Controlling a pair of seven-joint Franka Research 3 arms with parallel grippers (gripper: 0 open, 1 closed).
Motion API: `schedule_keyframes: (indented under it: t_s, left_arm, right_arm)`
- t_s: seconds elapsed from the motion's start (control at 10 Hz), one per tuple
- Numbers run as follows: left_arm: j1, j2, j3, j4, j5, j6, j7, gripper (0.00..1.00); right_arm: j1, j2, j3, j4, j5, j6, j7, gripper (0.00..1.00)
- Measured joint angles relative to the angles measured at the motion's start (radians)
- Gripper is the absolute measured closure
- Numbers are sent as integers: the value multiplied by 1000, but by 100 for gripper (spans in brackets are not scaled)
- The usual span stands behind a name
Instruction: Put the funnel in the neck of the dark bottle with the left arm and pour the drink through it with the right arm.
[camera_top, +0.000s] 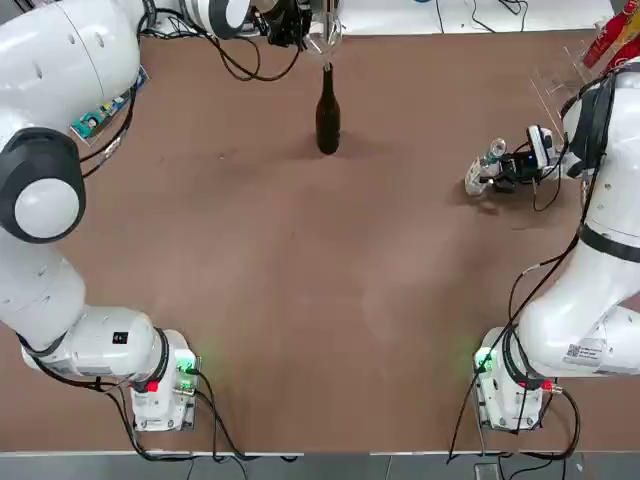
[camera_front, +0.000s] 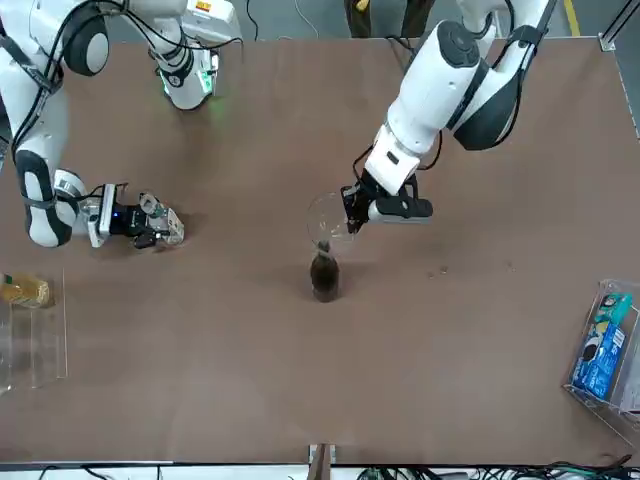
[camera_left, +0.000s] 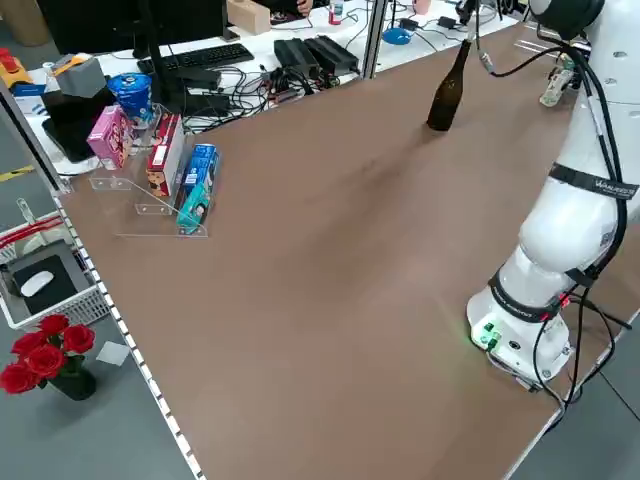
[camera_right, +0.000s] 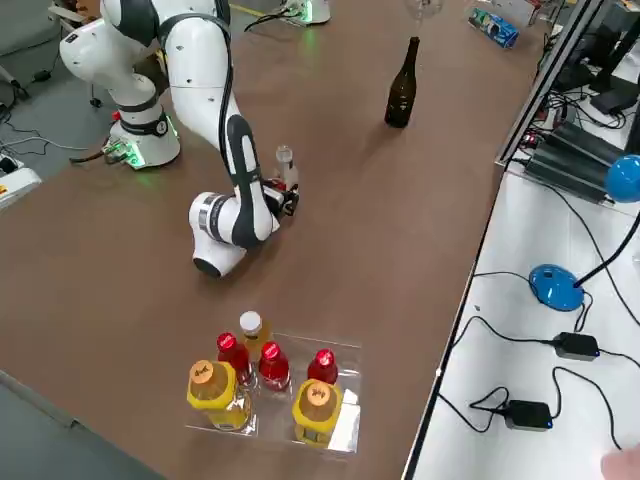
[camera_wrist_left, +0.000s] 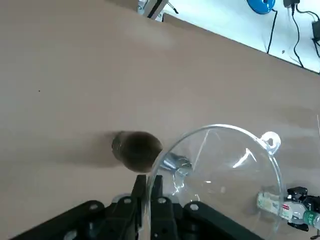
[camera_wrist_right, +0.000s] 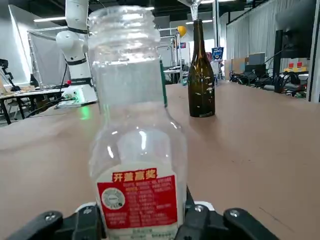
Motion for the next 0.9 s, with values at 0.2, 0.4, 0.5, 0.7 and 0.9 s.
schedule_keyframes:
  t_s: [0.2,0.4,0.5,0.7,0.9]
  left_arm:
    - [0,0,0,0,2,0,0,92]
    - [0,1,0,0,2,0,0,93]
    - [0,2,0,0,3,0,0,93]
    - [0,5,0,1,6,1,0,93]
    - [0,9,0,2,9,1,0,93]
  right_arm:
    - [0,-2,-2,7,1,-9,28,48]
    - [6,-27,-16,15,3,-30,60,48]
    - [13,-57,-26,16,3,-32,80,48]
    - [26,-153,-46,17,0,-22,129,48]
    - [39,-260,-55,15,-30,37,246,48]
